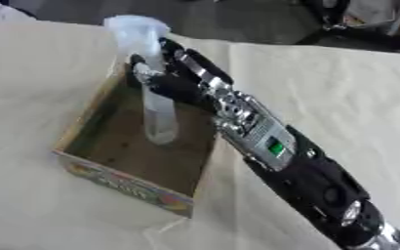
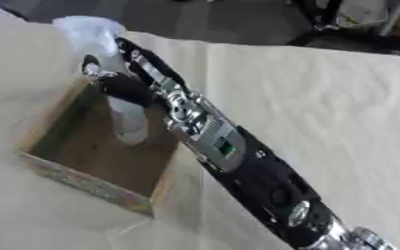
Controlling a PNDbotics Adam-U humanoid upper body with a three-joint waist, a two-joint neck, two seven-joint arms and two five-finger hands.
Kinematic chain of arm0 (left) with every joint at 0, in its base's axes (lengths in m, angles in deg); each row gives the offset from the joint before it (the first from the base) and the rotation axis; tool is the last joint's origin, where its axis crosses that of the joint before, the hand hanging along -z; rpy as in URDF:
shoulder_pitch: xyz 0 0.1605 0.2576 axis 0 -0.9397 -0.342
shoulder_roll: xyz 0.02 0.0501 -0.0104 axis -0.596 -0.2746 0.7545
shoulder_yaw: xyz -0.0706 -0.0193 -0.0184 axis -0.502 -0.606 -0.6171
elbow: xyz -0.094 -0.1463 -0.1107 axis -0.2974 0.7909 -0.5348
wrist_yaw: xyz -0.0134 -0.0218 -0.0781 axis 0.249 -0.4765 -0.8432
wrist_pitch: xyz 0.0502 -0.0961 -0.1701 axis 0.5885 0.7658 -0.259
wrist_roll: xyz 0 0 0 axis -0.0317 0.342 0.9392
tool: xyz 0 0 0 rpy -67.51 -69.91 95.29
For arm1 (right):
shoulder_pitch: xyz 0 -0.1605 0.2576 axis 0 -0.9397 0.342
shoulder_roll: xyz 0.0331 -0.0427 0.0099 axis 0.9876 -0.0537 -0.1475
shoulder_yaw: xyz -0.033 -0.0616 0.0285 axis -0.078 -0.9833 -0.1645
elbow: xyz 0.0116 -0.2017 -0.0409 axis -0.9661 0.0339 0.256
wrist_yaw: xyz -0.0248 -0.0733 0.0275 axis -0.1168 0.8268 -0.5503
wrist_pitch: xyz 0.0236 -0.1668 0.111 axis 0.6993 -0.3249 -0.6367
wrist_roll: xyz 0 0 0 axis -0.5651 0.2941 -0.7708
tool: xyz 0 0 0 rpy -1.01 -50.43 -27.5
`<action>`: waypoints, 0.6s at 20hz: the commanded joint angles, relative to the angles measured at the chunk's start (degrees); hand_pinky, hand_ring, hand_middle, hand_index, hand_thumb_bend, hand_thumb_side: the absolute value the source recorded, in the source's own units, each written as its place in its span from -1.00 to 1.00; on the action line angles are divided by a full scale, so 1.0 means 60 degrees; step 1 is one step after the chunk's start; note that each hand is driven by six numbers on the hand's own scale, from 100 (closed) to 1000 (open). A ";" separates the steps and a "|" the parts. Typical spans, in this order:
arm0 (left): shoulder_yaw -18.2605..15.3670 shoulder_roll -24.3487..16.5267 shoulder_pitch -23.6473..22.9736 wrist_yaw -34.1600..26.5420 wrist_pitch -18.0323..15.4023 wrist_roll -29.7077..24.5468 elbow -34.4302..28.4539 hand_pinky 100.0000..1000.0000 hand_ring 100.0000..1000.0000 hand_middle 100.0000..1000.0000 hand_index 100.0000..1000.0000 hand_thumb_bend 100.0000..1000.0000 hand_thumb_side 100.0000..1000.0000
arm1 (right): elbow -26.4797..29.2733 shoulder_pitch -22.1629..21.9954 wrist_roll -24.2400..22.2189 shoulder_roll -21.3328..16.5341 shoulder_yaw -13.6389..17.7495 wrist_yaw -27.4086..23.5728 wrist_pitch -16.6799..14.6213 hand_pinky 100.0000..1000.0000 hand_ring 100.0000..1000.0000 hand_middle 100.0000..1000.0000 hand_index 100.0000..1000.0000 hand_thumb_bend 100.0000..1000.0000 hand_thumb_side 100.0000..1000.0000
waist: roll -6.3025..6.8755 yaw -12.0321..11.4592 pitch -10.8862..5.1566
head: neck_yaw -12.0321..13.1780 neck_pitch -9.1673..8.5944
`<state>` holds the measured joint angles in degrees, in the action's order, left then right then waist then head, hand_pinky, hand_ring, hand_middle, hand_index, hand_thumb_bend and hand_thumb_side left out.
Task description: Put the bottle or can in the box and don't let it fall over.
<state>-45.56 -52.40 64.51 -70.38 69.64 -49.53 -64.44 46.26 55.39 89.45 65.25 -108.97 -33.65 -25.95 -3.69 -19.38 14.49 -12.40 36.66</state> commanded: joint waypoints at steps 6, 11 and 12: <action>-0.0108 -0.0291 0.0001 0.0042 0.0003 0.0013 -0.0167 1.00 0.50 0.56 0.48 -0.52 -0.20 | 0.0450 0.0057 -0.0126 -0.0231 0.0143 -0.0050 0.0082 1.00 1.00 1.00 1.00 -1.00 0.17 | 0.0073 0.0039 -0.0260 | 0.0055 0.0033; -0.0126 -0.0313 -0.0052 0.0060 -0.0001 0.0033 -0.0167 1.00 0.50 0.55 0.48 -0.52 -0.21 | 0.0739 -0.0049 -0.0129 -0.0366 0.0128 -0.0123 0.0191 1.00 1.00 1.00 1.00 -1.00 0.17 | 0.0093 0.0119 -0.0301 | 0.0092 0.0058; -0.0127 -0.0317 -0.0060 0.0063 -0.0002 0.0034 -0.0167 1.00 0.50 0.55 0.48 -0.52 -0.21 | 0.0807 -0.0073 -0.0123 -0.0393 0.0124 -0.0142 0.0218 1.00 1.00 1.00 1.00 -1.00 0.17 | 0.0098 0.0134 -0.0305 | 0.0096 0.0059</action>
<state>-45.60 -52.42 63.99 -70.21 69.67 -49.46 -64.44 49.47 54.27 88.67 64.00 -108.66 -34.18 -24.89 -3.69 -18.56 13.96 -12.01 36.70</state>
